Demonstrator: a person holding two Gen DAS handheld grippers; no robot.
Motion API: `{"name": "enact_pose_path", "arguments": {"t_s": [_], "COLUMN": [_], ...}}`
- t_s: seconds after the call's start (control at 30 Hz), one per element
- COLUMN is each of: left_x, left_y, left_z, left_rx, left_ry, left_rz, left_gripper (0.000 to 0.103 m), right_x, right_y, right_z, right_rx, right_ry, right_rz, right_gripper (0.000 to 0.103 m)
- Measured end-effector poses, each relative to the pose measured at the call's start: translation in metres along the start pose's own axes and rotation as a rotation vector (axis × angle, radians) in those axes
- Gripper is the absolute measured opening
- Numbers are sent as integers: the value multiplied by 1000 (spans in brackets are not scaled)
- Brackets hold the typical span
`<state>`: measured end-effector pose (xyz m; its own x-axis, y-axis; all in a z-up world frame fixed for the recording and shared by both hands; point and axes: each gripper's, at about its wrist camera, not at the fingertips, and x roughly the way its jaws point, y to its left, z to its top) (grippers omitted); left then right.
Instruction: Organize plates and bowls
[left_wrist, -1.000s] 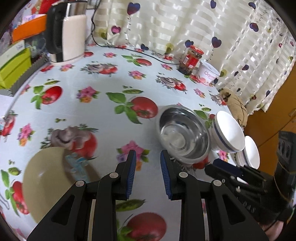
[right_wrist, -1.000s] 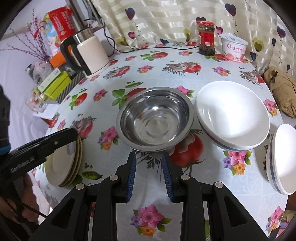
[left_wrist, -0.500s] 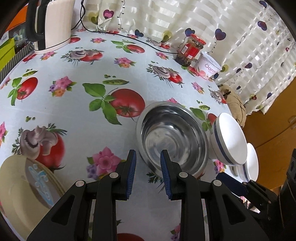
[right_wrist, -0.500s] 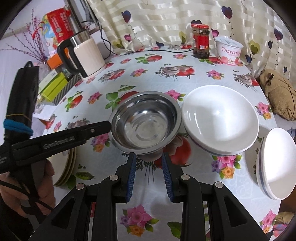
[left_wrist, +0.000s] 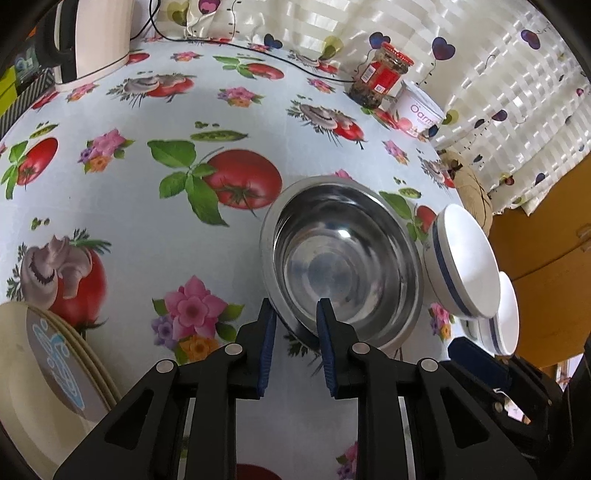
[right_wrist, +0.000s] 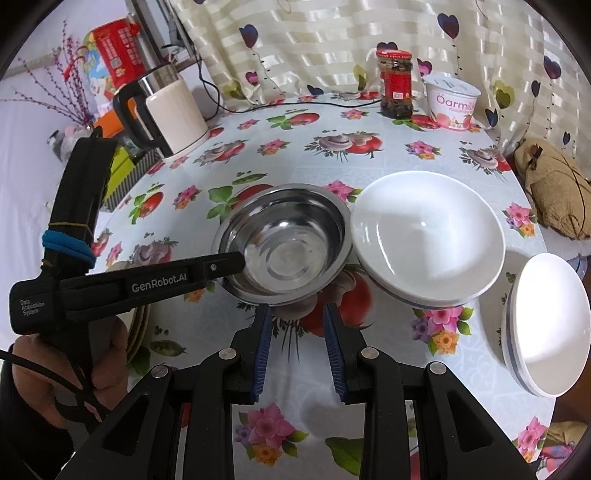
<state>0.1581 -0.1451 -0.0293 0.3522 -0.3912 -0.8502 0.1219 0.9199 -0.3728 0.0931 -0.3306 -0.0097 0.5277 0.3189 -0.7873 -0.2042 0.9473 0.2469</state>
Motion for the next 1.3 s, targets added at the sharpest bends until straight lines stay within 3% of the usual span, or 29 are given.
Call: {"name": "enact_pose_path", "arguments": {"t_s": [0.67,1.3], "left_x": [-24,-31], "left_y": [-12,-16], "left_z": [-54,-65], "left_rx": [75,126], "left_ry": [59,41], "left_rz": [-25,-52], "left_gripper": [20,21], "right_x": [-26,-46], "right_y": [-3,-3], "right_z": [-15,-24], "right_rx": [10,18], "right_ry": [-27,-49], "right_rz": [-27,-71], "right_gripper": [28,36]}}
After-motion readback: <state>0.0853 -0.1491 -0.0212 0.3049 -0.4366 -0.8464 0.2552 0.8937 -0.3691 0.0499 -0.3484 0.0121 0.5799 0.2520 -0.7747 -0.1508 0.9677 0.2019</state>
